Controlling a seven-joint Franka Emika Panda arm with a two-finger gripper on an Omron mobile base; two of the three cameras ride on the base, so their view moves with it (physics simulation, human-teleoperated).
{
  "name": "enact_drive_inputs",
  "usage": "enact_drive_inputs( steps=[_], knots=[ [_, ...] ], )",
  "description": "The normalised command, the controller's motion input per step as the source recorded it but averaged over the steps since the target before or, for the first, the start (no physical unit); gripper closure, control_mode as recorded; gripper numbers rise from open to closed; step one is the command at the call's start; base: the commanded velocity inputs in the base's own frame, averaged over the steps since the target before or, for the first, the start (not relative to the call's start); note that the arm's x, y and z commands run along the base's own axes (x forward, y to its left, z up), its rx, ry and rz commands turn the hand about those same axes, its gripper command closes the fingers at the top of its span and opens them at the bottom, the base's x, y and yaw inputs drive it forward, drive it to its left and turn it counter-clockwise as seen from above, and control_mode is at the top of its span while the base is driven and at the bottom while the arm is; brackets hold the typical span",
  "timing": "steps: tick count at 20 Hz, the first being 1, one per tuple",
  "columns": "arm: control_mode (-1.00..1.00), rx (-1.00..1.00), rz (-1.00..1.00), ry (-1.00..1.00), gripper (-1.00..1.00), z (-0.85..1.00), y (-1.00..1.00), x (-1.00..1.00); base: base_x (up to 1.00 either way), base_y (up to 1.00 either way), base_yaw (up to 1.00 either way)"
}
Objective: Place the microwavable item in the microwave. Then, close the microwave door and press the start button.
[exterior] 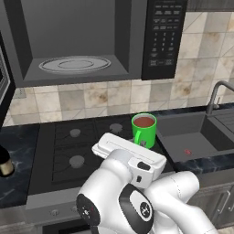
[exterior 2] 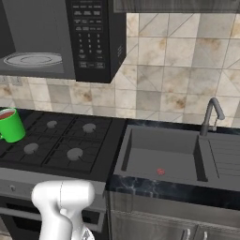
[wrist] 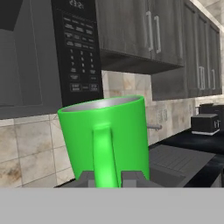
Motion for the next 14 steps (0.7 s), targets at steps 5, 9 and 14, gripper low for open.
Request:
enact_drive_inputs(
  steps=[5, 9, 14],
  knots=[
    [1.0, 0.0, 0.0, 0.0, 1.0, 0.0, 0.0, 0.0, 0.28, 0.0, 0.0],
    [1.0, 0.0, 0.0, 0.0, 1.0, 0.0, 0.0, 0.0, 0.19, -0.02, 0.0],
    [-1.0, 0.0, 0.09, -0.05, 1.0, -0.01, -0.06, 0.06, 0.03, -0.02, 0.0]
  ],
)
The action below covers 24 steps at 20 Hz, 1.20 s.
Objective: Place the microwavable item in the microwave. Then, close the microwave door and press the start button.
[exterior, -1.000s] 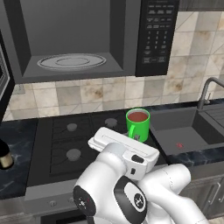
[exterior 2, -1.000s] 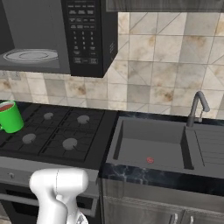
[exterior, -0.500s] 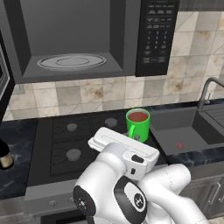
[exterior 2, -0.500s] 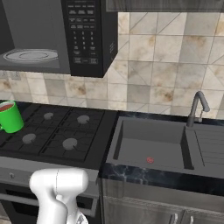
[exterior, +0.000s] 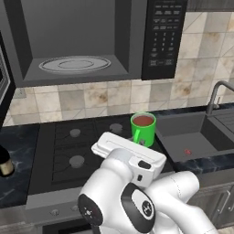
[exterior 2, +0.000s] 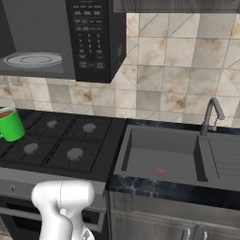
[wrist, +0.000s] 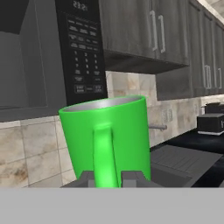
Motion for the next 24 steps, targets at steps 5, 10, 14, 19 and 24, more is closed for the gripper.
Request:
enact_drive_inputs(
  steps=[5, 10, 14, 19, 24],
  knots=[
    [-1.0, 0.0, 0.19, -0.26, 1.0, 0.57, 0.0, 0.2, 0.0, 0.0, 0.0],
    [-1.0, -0.02, 0.11, -0.2, 1.0, 0.78, 0.0, 0.18, 0.0, 0.0, 0.0],
    [-1.0, -0.01, 0.0, -0.01, 1.0, 0.5, 0.08, 0.32, 0.0, 0.0, 0.0],
    [-1.0, -0.01, 0.0, 0.0, 1.0, 0.19, 0.26, 0.46, 0.0, 0.0, 0.0],
    [-1.0, 0.0, 0.0, 0.0, 1.0, 0.09, 0.21, 0.44, 0.0, 0.0, 0.0]
  ],
)
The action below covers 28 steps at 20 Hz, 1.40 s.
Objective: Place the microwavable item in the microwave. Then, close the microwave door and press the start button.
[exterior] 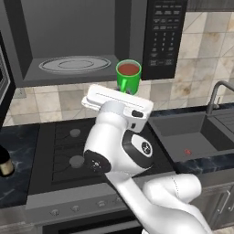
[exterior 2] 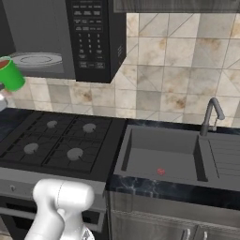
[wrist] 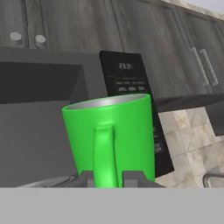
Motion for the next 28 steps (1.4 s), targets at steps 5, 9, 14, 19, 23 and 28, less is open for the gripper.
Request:
enact_drive_inputs(
  steps=[5, 9, 14, 19, 23, 28],
  knots=[
    [-1.0, 0.0, 0.0, 0.0, 1.0, 0.09, 0.3, 0.63, 0.0, 0.0, 0.0],
    [-1.0, 0.0, 0.0, 0.0, 1.0, 0.14, 0.45, 0.73, 0.0, 0.0, 0.0],
    [-1.0, 0.0, 0.0, 0.0, 1.0, 0.22, 0.25, 0.66, 0.0, 0.0, 0.0],
    [-1.0, 0.0, 0.0, 0.0, 1.0, 0.05, 0.29, 0.64, 0.0, 0.0, 0.0],
    [-1.0, 0.0, 0.0, 0.03, 1.0, 0.0, 0.43, 0.83, 0.0, 0.0, 0.0],
    [-1.0, 0.0, 0.0, 0.13, 1.0, 0.0, 0.28, 0.79, 0.0, 0.0, 0.0]
  ],
)
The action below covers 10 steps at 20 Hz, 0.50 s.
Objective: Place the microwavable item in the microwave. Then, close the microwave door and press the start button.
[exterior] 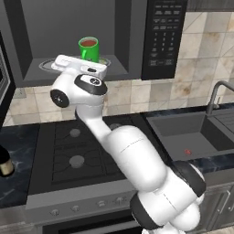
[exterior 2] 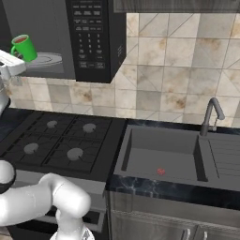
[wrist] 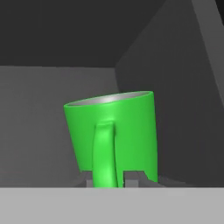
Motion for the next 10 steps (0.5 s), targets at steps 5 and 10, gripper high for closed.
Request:
enact_drive_inputs(
  steps=[5, 10],
  knots=[
    [-1.0, 0.0, 0.0, 0.21, 1.0, 0.0, 0.25, 0.63, 0.0, 0.0, 0.0],
    [-1.0, 0.0, 0.0, 0.22, 1.0, 0.0, 0.41, 0.53, 0.0, 0.0, 0.0]
  ],
)
